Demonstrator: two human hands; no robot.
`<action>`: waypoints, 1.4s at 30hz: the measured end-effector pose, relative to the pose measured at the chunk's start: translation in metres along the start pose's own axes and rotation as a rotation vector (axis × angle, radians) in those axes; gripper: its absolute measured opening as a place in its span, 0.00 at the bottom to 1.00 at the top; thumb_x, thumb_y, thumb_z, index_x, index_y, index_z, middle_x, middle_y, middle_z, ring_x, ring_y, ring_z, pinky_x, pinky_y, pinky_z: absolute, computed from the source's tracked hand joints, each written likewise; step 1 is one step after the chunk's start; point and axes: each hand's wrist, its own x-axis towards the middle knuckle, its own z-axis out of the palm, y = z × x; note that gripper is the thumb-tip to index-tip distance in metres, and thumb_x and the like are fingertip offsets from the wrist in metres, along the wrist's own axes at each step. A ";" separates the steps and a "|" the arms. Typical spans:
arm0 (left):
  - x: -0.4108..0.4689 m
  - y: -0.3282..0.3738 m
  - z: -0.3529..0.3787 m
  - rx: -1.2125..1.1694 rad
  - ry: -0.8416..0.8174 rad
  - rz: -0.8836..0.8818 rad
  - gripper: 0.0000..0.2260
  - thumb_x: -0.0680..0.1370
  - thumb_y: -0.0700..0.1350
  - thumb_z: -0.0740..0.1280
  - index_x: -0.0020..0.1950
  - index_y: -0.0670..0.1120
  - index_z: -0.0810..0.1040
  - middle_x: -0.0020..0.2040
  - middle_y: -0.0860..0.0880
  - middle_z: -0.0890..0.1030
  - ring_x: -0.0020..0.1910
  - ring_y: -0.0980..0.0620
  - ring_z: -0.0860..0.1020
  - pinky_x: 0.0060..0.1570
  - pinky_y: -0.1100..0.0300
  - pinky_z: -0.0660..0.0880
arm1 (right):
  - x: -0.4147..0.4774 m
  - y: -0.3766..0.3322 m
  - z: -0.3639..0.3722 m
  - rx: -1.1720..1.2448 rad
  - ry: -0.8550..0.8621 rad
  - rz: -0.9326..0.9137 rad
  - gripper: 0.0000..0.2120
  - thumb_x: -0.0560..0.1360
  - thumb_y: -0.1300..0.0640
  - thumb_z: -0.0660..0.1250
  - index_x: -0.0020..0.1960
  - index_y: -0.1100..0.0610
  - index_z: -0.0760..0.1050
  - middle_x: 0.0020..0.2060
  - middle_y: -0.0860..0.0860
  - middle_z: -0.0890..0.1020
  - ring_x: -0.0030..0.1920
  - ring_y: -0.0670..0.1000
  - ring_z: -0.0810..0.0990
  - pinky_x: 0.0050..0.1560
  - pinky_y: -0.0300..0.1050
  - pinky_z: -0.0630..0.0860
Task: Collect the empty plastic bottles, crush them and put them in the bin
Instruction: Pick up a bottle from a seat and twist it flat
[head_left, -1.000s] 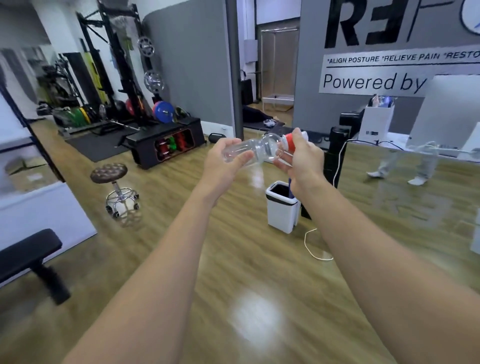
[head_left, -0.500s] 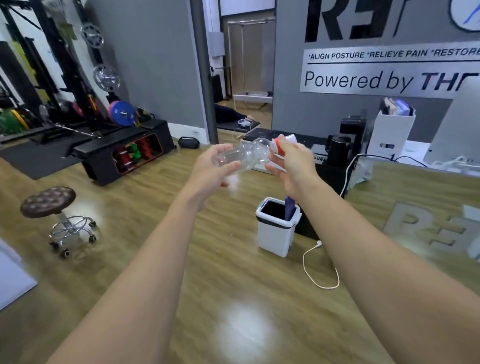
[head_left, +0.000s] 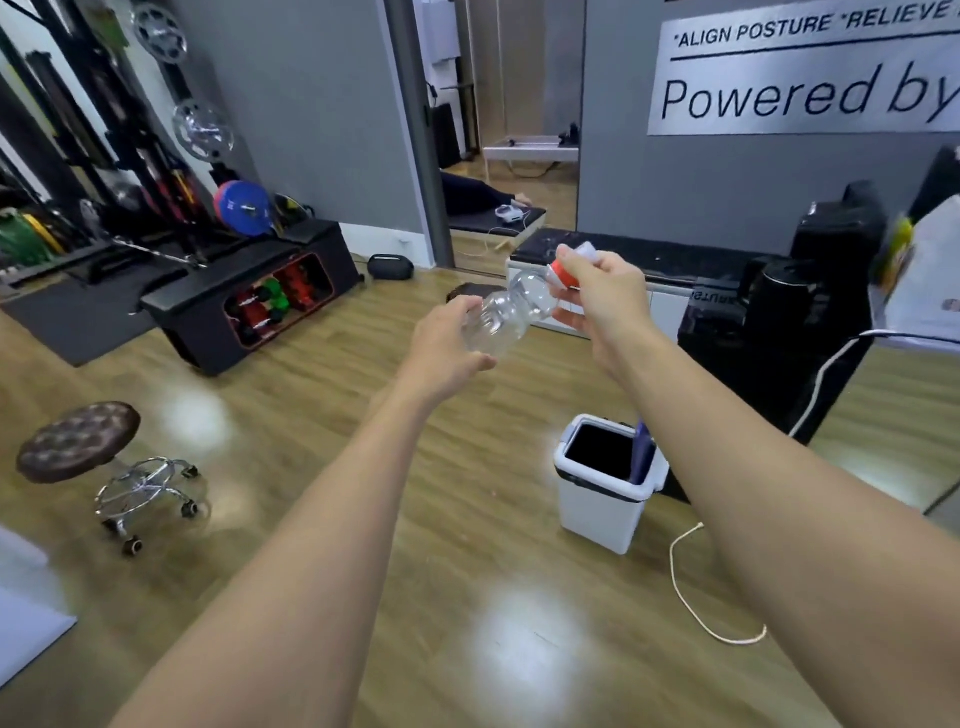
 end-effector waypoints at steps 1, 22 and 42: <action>0.022 -0.012 0.008 -0.009 -0.014 -0.003 0.32 0.69 0.42 0.78 0.71 0.47 0.71 0.67 0.46 0.76 0.65 0.47 0.73 0.58 0.62 0.66 | 0.020 0.008 0.006 -0.027 0.001 0.000 0.12 0.76 0.48 0.69 0.52 0.56 0.79 0.48 0.53 0.85 0.46 0.49 0.84 0.38 0.42 0.83; 0.342 -0.132 0.296 -0.106 -0.740 0.047 0.24 0.76 0.34 0.63 0.72 0.46 0.70 0.66 0.41 0.78 0.66 0.44 0.75 0.65 0.52 0.71 | 0.334 0.239 -0.041 -0.243 0.576 0.344 0.05 0.69 0.60 0.74 0.41 0.51 0.82 0.45 0.53 0.85 0.50 0.53 0.83 0.56 0.59 0.80; 0.394 -0.306 0.694 -0.060 -1.299 -0.074 0.23 0.76 0.35 0.60 0.70 0.50 0.72 0.62 0.45 0.80 0.62 0.44 0.76 0.63 0.53 0.72 | 0.427 0.660 -0.125 -0.399 0.905 0.902 0.13 0.79 0.57 0.61 0.60 0.56 0.79 0.56 0.56 0.83 0.57 0.59 0.80 0.57 0.48 0.75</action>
